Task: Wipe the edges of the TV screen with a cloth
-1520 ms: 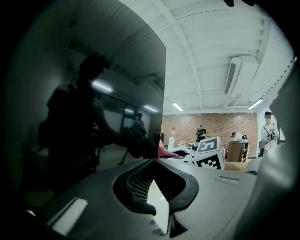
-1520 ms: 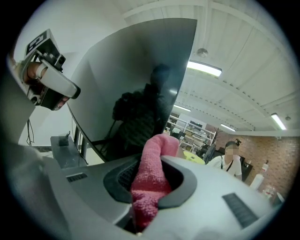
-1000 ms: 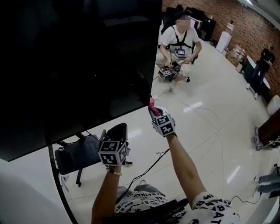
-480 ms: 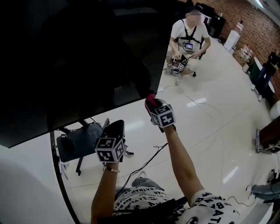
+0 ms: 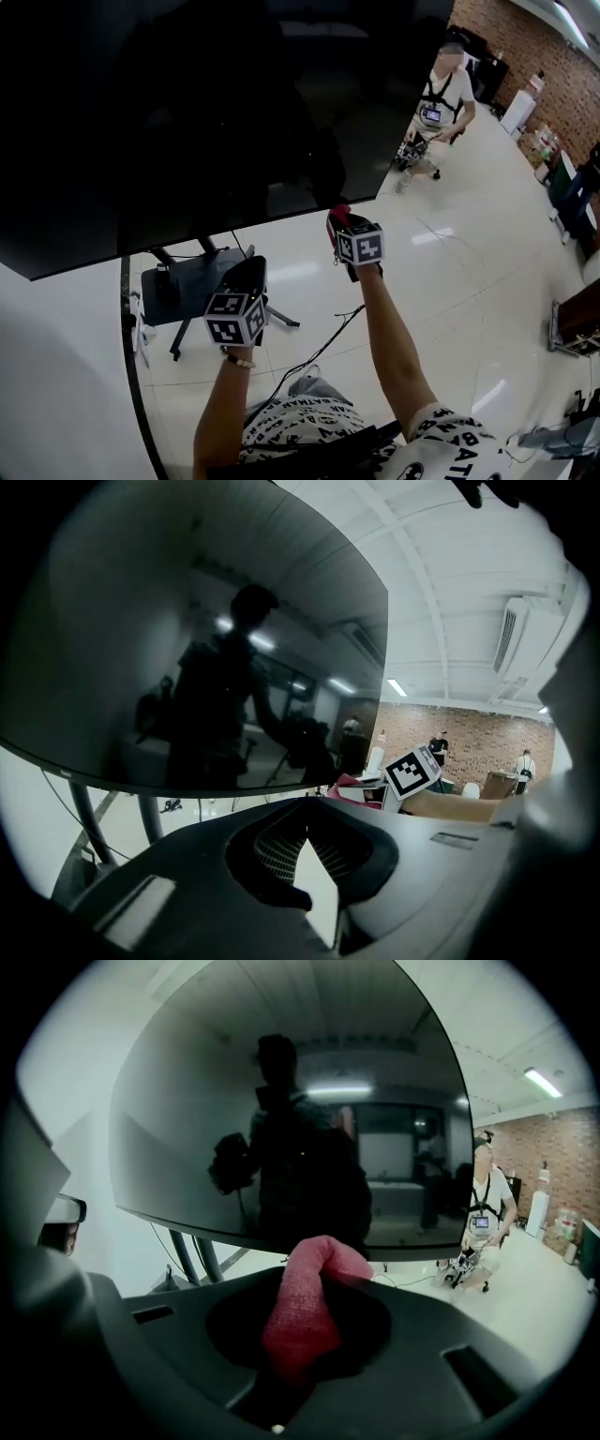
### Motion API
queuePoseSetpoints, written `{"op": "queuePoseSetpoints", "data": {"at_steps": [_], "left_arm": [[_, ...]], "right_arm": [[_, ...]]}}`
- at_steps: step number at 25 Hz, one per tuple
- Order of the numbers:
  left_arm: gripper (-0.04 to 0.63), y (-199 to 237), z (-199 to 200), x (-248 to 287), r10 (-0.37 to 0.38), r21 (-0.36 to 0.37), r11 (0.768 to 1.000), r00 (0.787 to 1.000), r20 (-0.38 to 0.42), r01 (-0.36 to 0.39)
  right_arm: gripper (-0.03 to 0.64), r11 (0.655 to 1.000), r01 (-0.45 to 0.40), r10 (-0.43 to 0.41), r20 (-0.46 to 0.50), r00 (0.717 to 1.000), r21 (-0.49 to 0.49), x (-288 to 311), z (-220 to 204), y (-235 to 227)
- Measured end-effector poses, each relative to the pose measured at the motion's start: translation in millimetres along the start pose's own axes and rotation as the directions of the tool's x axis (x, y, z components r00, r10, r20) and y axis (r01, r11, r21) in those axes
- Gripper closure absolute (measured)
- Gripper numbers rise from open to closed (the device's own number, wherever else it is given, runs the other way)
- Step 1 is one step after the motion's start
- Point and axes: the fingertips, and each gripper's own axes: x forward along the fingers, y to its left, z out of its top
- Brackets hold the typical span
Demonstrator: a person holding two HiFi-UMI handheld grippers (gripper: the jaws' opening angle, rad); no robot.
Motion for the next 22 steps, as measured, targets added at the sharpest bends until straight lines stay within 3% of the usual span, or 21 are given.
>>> {"op": "queuePoseSetpoints", "data": {"at_steps": [12, 22], "left_arm": [[0.609, 59.7, -5.4, -62.8, 0.059, -0.035, 0.998, 0.998, 0.005, -0.059], [0.609, 108.7, -4.2, -99.1, 0.111, -0.082, 0.991, 0.994, 0.020, -0.109]], "right_arm": [[0.548, 0.998, -0.045, 0.049, -0.089, 0.995, 0.045, 20.4, 9.2, 82.1], [0.548, 0.994, -0.096, 0.100, -0.097, 0.990, 0.042, 38.9, 16.9, 155.5]]}}
